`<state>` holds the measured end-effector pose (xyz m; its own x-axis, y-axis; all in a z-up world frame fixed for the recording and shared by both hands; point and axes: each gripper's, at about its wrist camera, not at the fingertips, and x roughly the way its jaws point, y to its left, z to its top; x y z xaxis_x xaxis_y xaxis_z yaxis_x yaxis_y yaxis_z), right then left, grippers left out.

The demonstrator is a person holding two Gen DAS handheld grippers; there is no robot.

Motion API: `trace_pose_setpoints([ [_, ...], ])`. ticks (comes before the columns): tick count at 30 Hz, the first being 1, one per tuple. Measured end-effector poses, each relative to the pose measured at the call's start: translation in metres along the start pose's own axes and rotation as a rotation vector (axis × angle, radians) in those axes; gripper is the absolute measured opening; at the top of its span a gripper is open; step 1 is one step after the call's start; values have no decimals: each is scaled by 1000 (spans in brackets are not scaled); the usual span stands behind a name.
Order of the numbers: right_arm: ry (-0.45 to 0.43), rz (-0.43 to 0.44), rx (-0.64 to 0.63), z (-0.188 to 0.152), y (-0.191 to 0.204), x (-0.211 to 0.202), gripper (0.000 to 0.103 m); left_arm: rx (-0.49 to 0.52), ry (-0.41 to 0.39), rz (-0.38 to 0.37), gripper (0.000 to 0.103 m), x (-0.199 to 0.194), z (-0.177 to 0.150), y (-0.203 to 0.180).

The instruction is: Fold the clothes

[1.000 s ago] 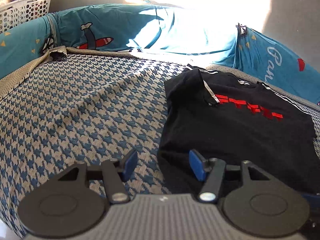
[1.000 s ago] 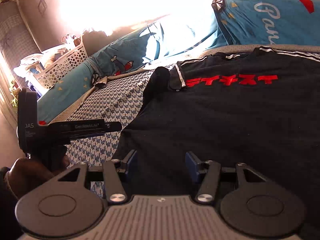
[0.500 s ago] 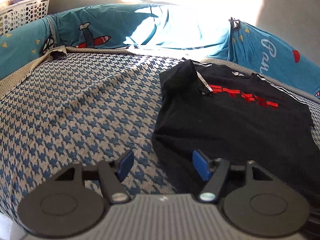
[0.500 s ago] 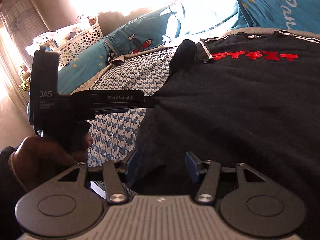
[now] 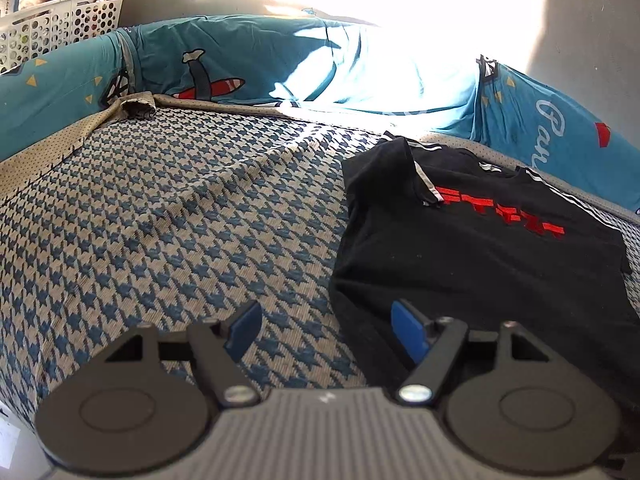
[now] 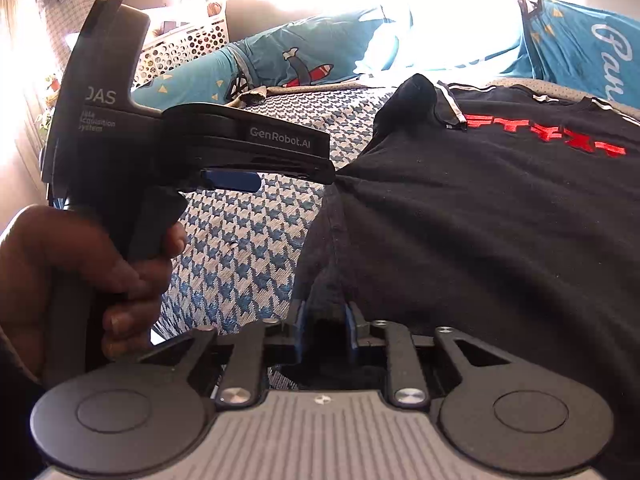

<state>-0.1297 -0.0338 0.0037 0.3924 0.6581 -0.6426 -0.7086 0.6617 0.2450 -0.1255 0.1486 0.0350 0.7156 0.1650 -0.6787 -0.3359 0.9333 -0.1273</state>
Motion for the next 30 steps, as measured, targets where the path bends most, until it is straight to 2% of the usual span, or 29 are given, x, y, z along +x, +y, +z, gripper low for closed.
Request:
trace_pose_setpoints([
  [2, -16, 5, -9, 2, 5, -1, 8, -8, -14, 4, 73, -4, 3, 4],
  [7, -52, 107, -71, 10, 30, -10, 7, -30, -52, 12, 79, -16, 12, 19],
  [9, -41, 118, -104, 11, 43, -8, 7, -38, -59, 19, 80, -19, 14, 23],
  [13, -10, 138, -92, 9, 55, 1, 7, -43, -71, 37, 80, -22, 16, 28],
  [16, 7, 135, -105, 6, 57, 12, 7, -34, -76, 54, 81, -23, 17, 27],
  [20, 41, 174, -106, 6, 59, 25, 7, -3, -84, 85, 85, -22, 17, 20],
  [24, 75, 195, -117, 3, 57, 26, 13, 28, -82, 84, 87, -21, 17, 10],
  [26, 83, 218, -118, 0, 54, 19, 22, 47, -77, 74, 87, -19, 16, 3],
  [30, 58, 192, -118, -7, 43, -5, 24, 91, -62, 34, 87, -15, 11, -13],
])
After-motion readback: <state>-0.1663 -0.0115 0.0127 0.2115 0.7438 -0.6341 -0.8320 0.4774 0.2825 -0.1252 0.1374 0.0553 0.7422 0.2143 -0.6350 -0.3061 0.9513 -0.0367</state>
